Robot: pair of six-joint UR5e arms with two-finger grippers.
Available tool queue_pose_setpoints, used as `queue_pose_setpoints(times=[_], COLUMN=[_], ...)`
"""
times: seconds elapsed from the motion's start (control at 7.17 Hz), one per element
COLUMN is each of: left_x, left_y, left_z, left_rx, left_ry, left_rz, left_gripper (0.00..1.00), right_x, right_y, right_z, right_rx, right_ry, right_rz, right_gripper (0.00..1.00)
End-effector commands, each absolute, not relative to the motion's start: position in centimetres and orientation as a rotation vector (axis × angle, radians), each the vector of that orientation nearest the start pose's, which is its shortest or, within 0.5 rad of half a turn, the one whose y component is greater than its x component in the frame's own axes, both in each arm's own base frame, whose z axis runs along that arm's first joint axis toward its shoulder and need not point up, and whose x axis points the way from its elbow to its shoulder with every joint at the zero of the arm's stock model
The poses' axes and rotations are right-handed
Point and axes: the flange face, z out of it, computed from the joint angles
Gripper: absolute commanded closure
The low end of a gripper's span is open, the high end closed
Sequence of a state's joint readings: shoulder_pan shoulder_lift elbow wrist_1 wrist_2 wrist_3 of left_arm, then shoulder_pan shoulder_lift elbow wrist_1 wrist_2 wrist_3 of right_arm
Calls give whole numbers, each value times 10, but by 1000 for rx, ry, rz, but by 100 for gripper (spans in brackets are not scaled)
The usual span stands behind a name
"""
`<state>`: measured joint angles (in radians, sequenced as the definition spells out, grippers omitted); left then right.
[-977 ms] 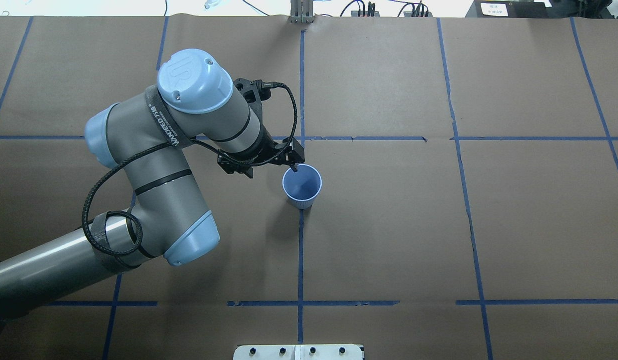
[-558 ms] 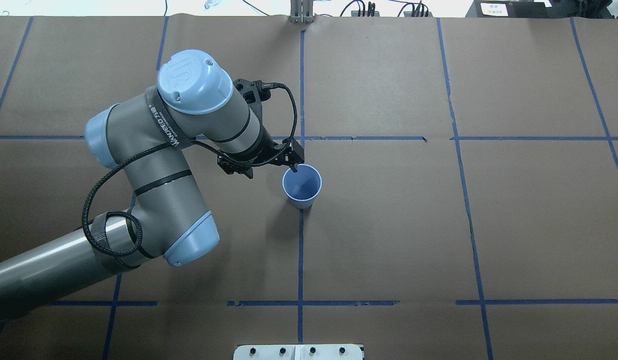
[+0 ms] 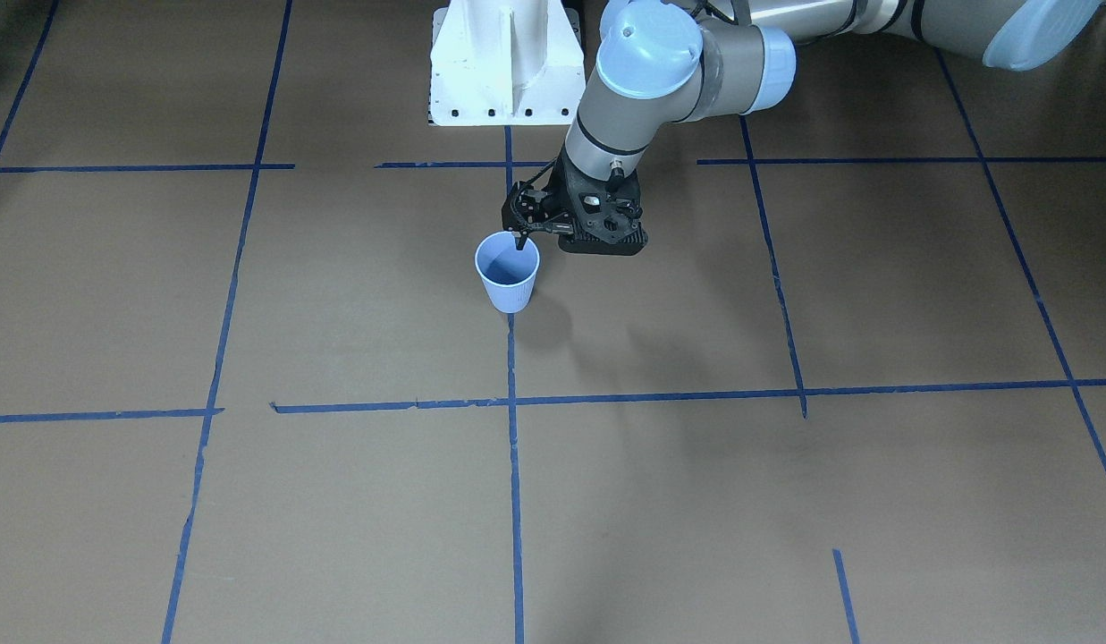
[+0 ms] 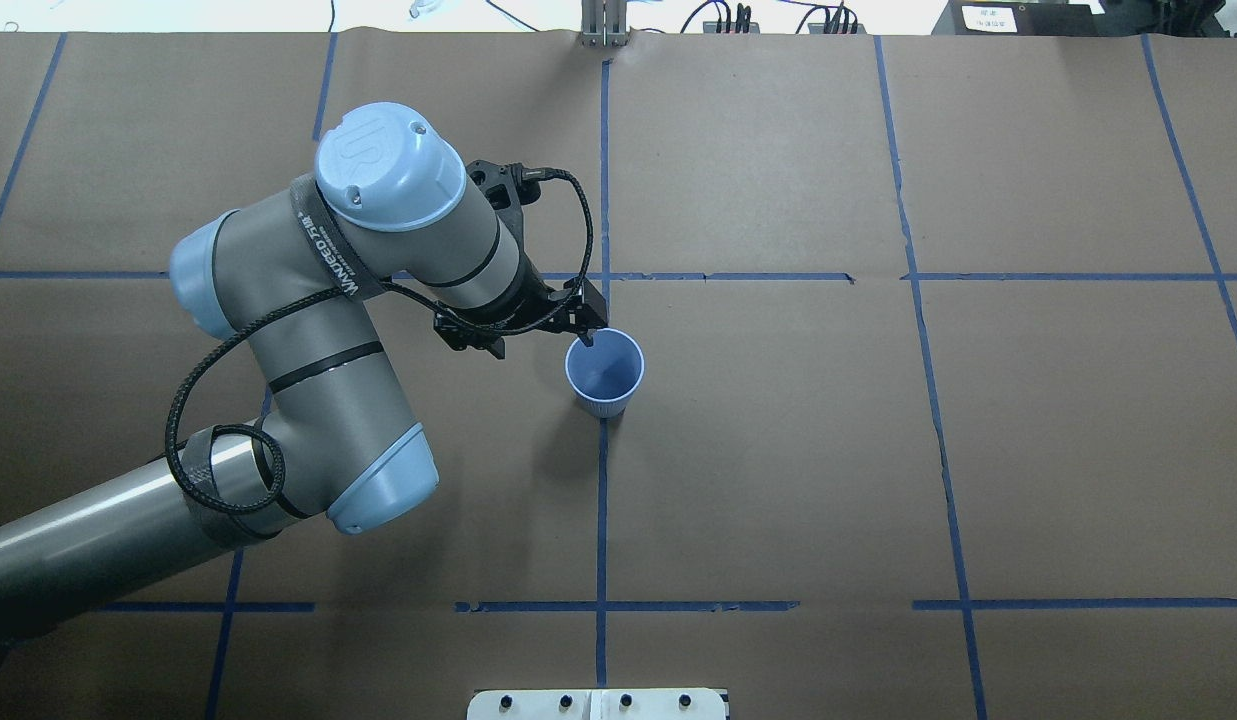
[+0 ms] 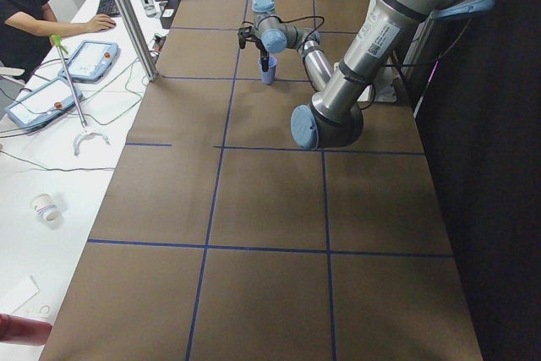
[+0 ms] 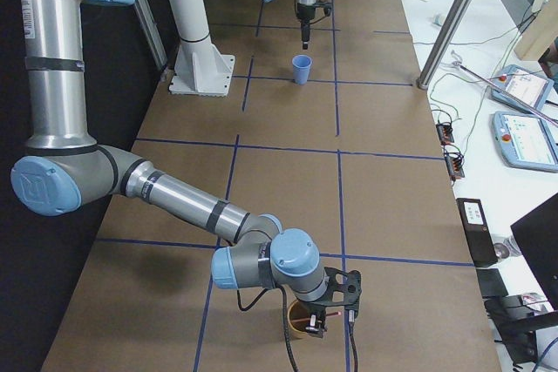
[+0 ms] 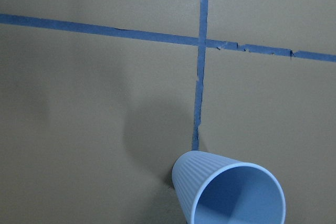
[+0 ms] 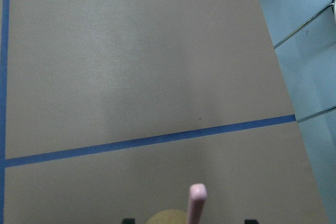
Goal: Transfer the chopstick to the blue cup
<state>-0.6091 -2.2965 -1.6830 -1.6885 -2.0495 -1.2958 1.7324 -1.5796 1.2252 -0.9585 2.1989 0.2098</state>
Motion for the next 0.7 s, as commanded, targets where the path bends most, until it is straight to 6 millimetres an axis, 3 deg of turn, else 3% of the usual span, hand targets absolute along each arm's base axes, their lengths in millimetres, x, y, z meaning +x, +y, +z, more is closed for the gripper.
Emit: queue_pose_setpoints(times=[0.0,0.14,0.42,0.56], left_x=[505,506,506,506], left_y=[-456,-455,-455,-454], left_z=[159,159,159,159], left_rx=[-1,-2,-2,0], left_ry=[1032,1032,1032,1033], left_rz=[-73,-72,-72,-71], left_gripper=[0,0,0,0], right_x=[151,152,152,153], right_y=[-461,-462,-462,-465], right_z=[785,783,782,776], right_rx=[263,272,276,288], right_ry=[-629,-625,-622,-624], right_rz=[301,318,319,314], right_gripper=[25,41,97,100])
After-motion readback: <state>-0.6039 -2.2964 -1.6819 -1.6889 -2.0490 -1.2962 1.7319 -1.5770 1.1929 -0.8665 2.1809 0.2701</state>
